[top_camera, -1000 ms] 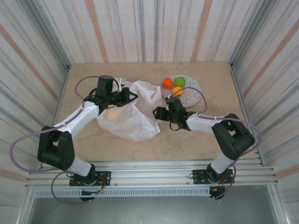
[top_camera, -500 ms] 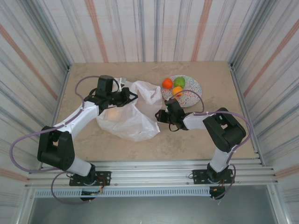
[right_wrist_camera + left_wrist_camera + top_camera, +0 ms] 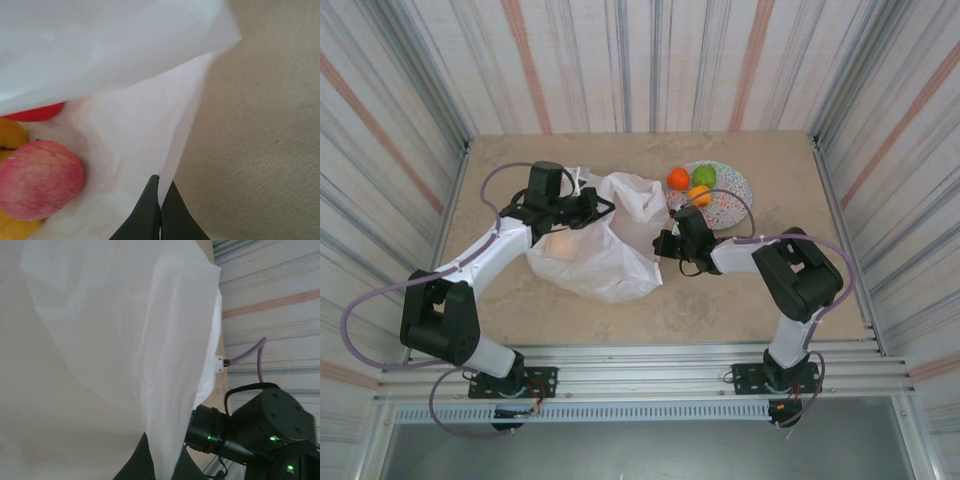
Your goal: Place the fruits into the plastic bag
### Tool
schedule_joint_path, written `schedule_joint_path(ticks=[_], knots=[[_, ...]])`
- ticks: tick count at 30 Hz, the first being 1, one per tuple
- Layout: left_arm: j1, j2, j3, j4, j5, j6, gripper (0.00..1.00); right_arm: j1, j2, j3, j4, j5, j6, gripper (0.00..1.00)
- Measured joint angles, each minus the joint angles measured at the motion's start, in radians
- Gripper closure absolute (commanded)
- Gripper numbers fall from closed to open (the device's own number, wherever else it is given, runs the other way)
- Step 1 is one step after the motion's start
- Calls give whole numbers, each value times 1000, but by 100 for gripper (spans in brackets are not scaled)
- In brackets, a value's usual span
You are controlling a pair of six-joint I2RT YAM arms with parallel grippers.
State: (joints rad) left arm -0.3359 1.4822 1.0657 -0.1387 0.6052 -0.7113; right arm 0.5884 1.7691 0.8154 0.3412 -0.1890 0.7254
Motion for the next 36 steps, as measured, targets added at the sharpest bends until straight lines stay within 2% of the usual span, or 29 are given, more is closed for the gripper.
schedule_joint_path(ticks=[9, 23, 29, 31, 34, 36], knots=[[70, -42, 0, -14, -4, 0, 100, 8, -219, 9, -31, -47, 24, 100], [205, -170, 95, -89, -27, 7, 100, 34, -326, 77, -93, -81, 34, 100], [189, -206, 119, -116, -41, 35, 100, 28, -309, 78, -135, -81, 29, 100], [165, -197, 119, -127, -48, 46, 100, 22, -289, 78, -153, -80, 25, 97], [109, -160, 119, -135, -49, 65, 100, 13, -261, 78, -186, -76, 13, 89], [74, -127, 119, -142, -48, 74, 100, 8, -253, 77, -214, -70, -8, 79]])
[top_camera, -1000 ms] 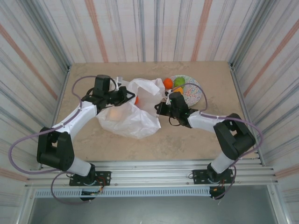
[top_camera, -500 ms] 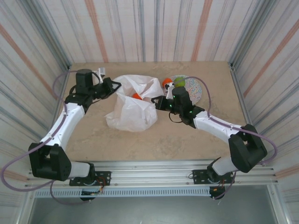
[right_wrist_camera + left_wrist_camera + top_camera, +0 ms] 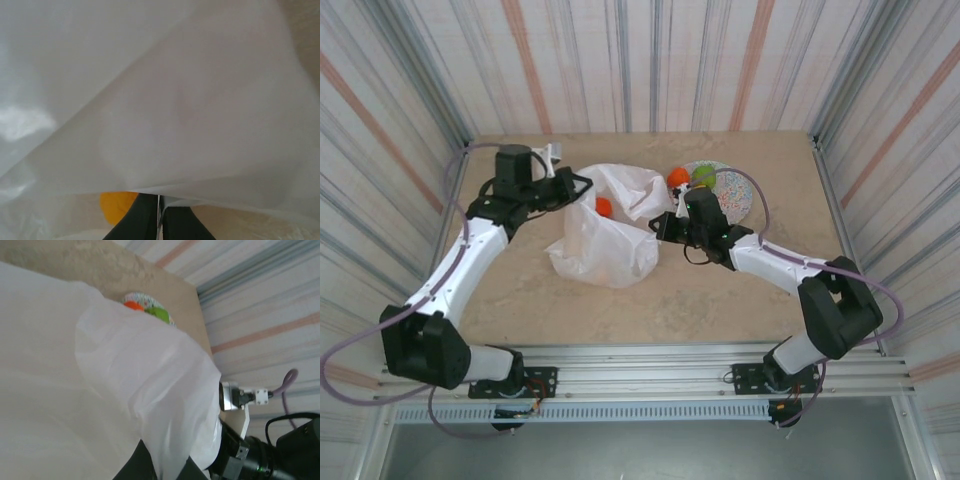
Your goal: Place the fruits into the plastic bag
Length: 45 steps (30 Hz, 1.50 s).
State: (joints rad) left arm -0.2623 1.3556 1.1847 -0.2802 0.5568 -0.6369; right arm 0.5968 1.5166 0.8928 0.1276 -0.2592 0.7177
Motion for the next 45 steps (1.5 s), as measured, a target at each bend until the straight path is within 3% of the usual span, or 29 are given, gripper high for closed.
schedule_joint_path(ticks=[2, 7, 14, 22, 31, 34, 41, 45], knots=[[-31, 37, 0, -10, 0, 10, 100, -2, 1, 0, -28, 8, -27, 64], [-48, 73, 0, -19, 0, 13, 100, -2, -16, -4, -138, 77, -118, 39], [-48, 73, 0, -19, 0, 13, 100, -31, -170, -72, -243, 151, -214, 19], [-48, 73, 0, -16, 0, 13, 100, 110, -309, -151, -253, 206, -290, 16], [-48, 83, 0, -14, 0, 13, 100, 198, -308, -183, -178, 71, -388, 16], [-48, 87, 0, -14, 0, 13, 100, 151, -327, -198, -174, 79, -390, 15], [-48, 87, 0, -14, -1, 14, 100, -78, -444, -241, -148, 118, -356, 10], [-48, 87, 0, -14, -1, 16, 100, -161, -424, -221, -136, 175, -336, 9]])
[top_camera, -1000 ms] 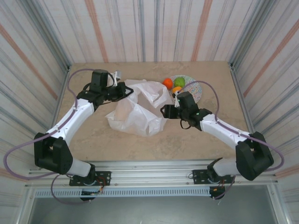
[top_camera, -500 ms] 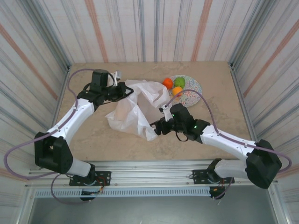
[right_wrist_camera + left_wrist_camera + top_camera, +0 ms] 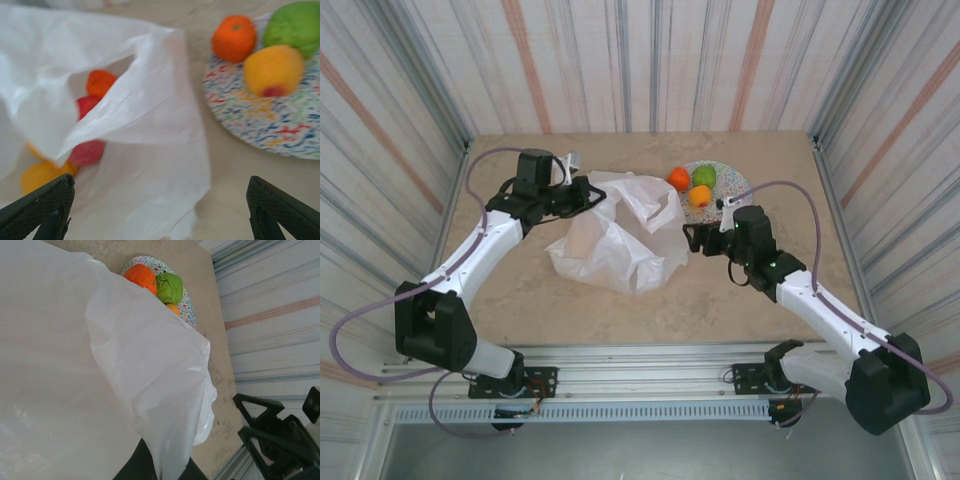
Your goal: Place the fruits into the plastic bag
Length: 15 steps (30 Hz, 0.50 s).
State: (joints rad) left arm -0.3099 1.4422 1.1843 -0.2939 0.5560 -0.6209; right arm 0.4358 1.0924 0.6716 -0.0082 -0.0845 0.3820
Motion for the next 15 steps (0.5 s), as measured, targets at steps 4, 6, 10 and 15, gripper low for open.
schedule_joint_path(ticks=[4, 6, 10, 15], knots=[[0, 0, 0, 0, 0, 0, 100, -97, 171, 107, -9, 31, 24, 10], [0, 0, 0, 0, 0, 0, 100, -137, 283, 181, -18, 35, 32, 10], [0, 0, 0, -1, 0, 0, 100, -168, 476, 325, -53, 39, 34, 10], [0, 0, 0, -1, 0, 0, 100, -170, 674, 517, -126, 36, 25, 9]])
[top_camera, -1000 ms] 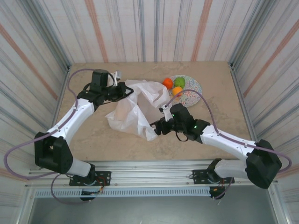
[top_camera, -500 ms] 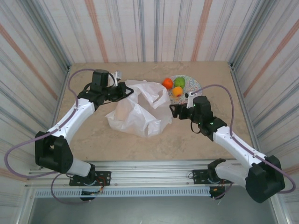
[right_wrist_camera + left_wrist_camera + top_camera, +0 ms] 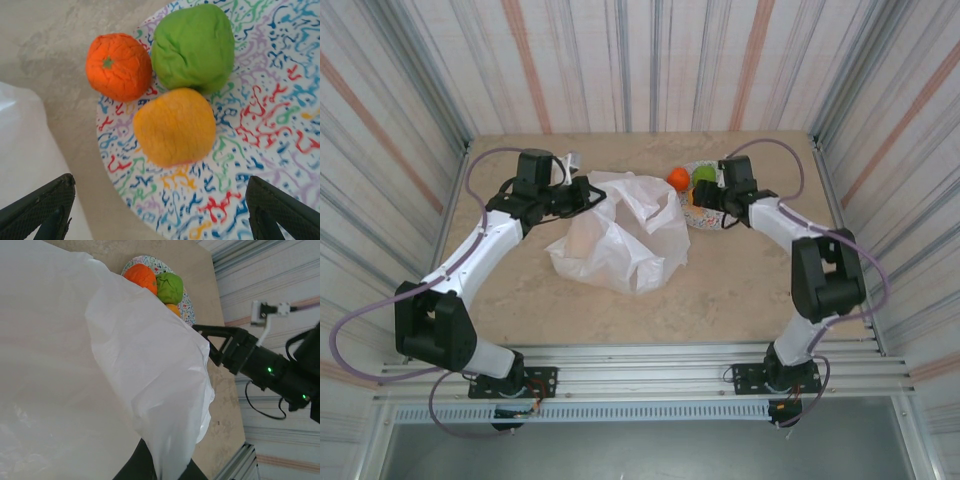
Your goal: Place the fruits into the plastic bag
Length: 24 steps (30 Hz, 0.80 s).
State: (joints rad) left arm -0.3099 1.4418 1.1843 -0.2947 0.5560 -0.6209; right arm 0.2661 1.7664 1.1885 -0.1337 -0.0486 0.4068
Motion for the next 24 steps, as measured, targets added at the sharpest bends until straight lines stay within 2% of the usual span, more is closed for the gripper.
schedule_joint_path(ticks=[6, 12, 15, 24], knots=[[0, 0, 0, 0, 0, 0, 100, 0, 163, 166, -107, 27, -33, 5], [0, 0, 0, 0, 1, 0, 100, 0, 268, 282, -189, 41, -63, 8], [0, 0, 0, 0, 1, 0, 100, 0, 308, 320, -216, 41, -77, 13], [0, 0, 0, 1, 1, 0, 100, 0, 364, 378, -263, 25, -105, 35]])
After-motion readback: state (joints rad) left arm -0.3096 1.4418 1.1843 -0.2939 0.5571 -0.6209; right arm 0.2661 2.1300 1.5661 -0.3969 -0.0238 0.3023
